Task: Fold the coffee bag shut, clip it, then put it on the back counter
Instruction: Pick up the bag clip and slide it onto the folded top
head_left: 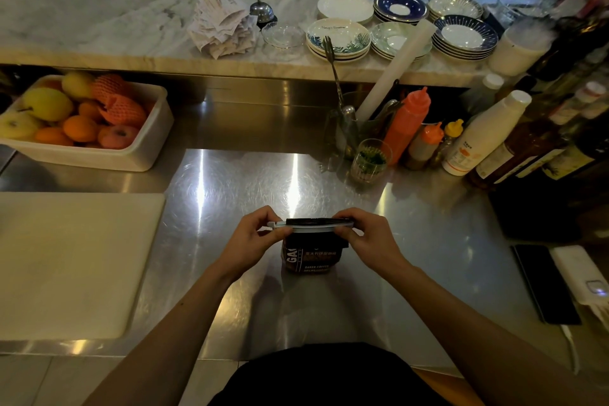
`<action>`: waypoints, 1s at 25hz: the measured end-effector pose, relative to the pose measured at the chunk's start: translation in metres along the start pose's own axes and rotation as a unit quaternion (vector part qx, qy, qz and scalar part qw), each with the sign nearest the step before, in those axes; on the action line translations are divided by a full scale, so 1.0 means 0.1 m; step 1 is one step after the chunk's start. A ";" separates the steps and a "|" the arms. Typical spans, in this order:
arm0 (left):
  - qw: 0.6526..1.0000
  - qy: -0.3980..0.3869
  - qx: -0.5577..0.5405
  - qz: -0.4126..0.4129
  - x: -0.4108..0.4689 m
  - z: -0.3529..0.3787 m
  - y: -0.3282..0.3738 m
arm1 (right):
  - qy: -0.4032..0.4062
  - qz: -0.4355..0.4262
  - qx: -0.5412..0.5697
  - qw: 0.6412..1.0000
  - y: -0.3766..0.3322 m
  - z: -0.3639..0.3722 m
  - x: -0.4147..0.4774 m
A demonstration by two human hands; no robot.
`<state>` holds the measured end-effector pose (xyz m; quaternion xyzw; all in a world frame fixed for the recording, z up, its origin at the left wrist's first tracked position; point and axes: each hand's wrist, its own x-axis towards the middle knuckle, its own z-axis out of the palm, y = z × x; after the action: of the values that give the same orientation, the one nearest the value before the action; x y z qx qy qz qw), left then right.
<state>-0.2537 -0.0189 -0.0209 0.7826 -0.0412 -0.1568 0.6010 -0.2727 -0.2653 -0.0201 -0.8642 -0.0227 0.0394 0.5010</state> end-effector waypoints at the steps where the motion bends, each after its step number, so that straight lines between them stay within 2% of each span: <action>1: 1.000 0.005 -0.005 -0.001 -0.01 0.00 0.01 | -0.003 0.000 0.009 1.000 0.00 0.00 -0.01; 11: 0.997 0.015 -0.060 -0.039 -0.03 0.16 0.01 | -0.023 0.099 0.174 0.980 0.04 0.05 -0.07; 18: 0.993 0.054 -0.098 -0.043 -0.02 0.19 0.06 | -0.003 0.105 0.223 0.969 0.01 0.10 0.01; 22: 0.991 0.089 -0.101 -0.021 0.00 0.22 0.09 | 0.038 0.105 0.230 0.967 -0.01 0.13 0.06; 25: 0.989 0.088 -0.114 -0.033 0.00 0.21 0.07 | 0.062 0.119 0.235 0.963 -0.05 0.16 0.04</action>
<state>-0.2591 -0.0403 -0.0188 0.7203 0.0555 -0.1109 0.6824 -0.2705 -0.2487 -0.0239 -0.7191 0.1211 0.0496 0.6825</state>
